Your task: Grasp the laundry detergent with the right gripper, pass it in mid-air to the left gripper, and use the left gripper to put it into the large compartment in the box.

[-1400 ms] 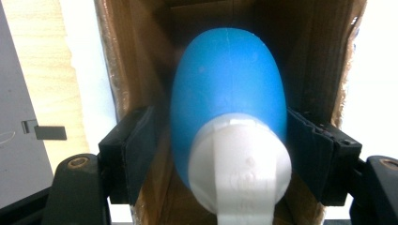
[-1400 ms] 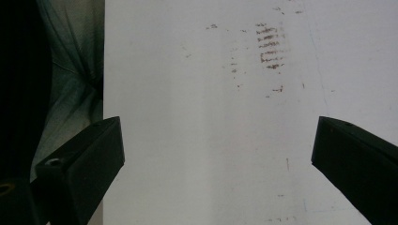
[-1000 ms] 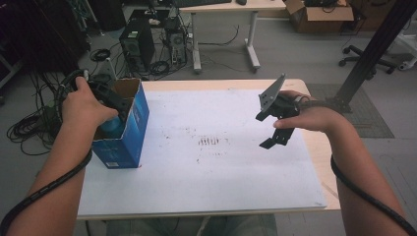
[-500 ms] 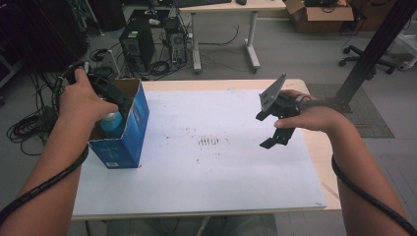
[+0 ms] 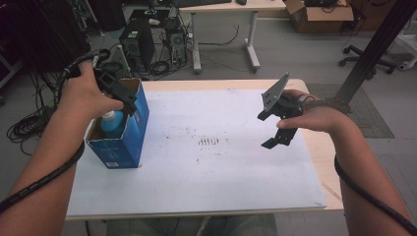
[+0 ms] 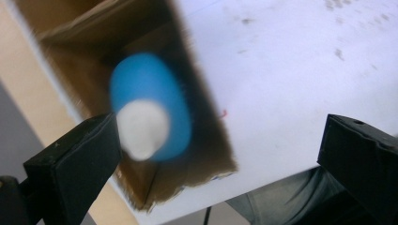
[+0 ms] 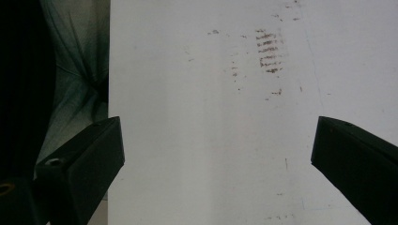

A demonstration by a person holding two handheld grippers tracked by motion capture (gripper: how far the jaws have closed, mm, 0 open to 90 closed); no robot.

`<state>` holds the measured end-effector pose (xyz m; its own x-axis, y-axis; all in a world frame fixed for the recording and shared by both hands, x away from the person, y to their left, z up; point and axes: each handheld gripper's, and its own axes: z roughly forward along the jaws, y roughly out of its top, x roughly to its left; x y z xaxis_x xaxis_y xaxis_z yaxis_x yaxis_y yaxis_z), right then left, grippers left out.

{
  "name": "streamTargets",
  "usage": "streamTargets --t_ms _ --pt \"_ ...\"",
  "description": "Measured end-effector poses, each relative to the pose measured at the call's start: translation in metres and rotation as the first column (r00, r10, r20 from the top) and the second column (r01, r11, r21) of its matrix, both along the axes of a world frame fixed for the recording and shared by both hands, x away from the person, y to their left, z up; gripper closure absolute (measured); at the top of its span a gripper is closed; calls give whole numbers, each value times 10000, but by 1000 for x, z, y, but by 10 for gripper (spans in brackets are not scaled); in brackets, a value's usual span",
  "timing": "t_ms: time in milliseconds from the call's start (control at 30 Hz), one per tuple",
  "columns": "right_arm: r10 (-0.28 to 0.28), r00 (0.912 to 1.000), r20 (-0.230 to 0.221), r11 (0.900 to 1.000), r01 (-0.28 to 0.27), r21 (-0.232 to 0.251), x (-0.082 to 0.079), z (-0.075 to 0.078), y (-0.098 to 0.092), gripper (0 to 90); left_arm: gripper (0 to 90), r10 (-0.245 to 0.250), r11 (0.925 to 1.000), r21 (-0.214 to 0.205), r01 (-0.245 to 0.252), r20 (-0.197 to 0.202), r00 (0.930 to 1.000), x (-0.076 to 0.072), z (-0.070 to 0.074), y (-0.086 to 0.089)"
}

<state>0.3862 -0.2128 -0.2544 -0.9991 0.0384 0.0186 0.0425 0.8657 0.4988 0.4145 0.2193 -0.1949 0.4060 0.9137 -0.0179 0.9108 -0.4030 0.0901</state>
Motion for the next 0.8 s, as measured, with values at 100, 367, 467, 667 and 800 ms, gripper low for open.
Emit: streamTargets --t_ms 100,367,467,667,800 --pt "18 10000 42 10000 -18 -38 -1 2 0 29 2 -1200 9927 -118 1200 -32 9928 -2 5 -11" --pt "89 9999 148 9998 -86 -206 -1 7 1 29 2 -4387 8962 -646 4389 181 8985 -13 19 -51" --pt "80 9999 153 9994 -75 -338 0 9 1 29 2 -5417 8379 -618 5424 287 8401 -17 23 -65" --pt "61 9999 109 9964 -51 -848 2 15 2 30 2 -7292 6843 -176 7290 -45 6843 -28 17 -95" --pt "42 10000 76 9928 -33 -1194 4 18 3 31 2 -7790 6265 0 7794 -340 6261 -36 10 -108"
